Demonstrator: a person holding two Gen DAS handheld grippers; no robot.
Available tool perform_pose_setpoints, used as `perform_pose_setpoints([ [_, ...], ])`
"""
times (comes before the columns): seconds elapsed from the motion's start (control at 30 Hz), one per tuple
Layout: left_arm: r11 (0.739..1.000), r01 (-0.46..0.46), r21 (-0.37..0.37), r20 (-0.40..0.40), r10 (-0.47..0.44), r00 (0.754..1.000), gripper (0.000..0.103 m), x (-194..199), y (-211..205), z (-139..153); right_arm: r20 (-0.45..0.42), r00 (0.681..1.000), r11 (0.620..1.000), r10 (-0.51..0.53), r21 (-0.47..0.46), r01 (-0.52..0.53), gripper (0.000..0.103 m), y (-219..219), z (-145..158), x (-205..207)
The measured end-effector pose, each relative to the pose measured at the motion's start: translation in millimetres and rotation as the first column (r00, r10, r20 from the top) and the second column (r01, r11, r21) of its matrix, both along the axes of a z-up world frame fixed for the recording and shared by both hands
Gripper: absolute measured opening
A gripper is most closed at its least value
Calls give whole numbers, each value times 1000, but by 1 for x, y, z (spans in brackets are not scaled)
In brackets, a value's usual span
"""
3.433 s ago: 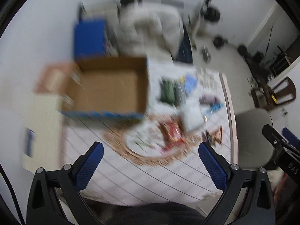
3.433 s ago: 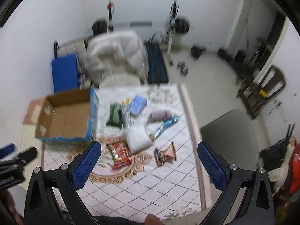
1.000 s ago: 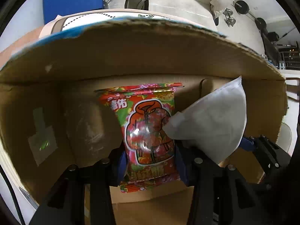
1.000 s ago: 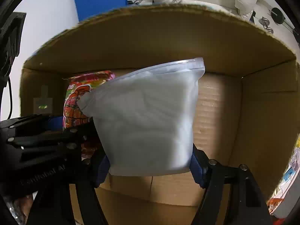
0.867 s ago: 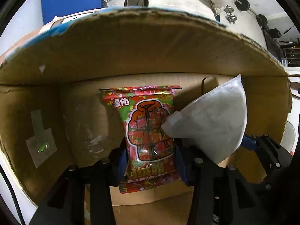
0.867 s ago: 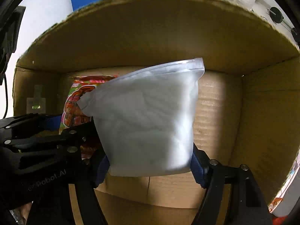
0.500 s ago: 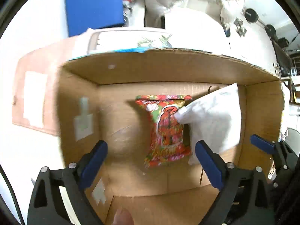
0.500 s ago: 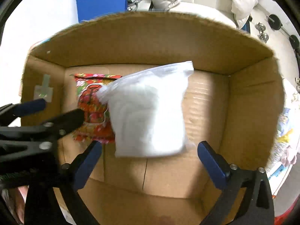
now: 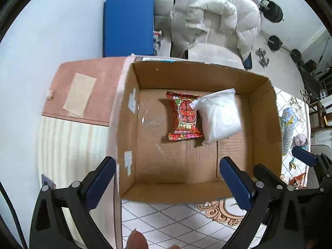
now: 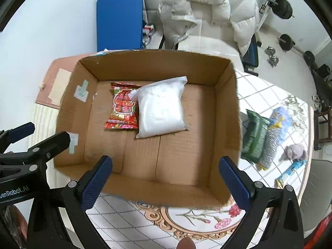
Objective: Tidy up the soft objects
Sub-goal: 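Lower both held bags into the cardboard box and open both tools, then grasp the green snack pack with left tool while right tool grasps the silver scrubber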
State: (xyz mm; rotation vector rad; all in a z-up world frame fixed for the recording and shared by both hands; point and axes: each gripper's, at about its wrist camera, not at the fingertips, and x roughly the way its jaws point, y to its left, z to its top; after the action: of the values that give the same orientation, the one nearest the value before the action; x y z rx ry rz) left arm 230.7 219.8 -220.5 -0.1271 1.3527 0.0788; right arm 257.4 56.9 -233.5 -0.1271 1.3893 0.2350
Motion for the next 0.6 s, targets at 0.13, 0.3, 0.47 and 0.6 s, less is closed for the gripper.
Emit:
perform_pose_setpoints([
  [0.13, 1000, -10, -4, 48, 10, 999, 103, -24, -4, 29, 38, 999, 999, -2, 32, 1, 103, -7, 21, -24],
  [0.3, 1000, -19, -3, 91, 19, 996, 103, -46, -11, 58, 52, 999, 997, -15, 73, 11, 103, -14, 33, -48],
  [0.47, 999, 31, 27, 140, -35, 990, 103, -39, -55, 83, 77, 995, 991, -70, 119, 60, 103, -52, 50, -62],
  [0.6, 992, 124, 8, 125, -124, 984, 103, -13, -120, 77, 85, 976, 971, -199, 154, 185, 103, -131, 56, -56],
])
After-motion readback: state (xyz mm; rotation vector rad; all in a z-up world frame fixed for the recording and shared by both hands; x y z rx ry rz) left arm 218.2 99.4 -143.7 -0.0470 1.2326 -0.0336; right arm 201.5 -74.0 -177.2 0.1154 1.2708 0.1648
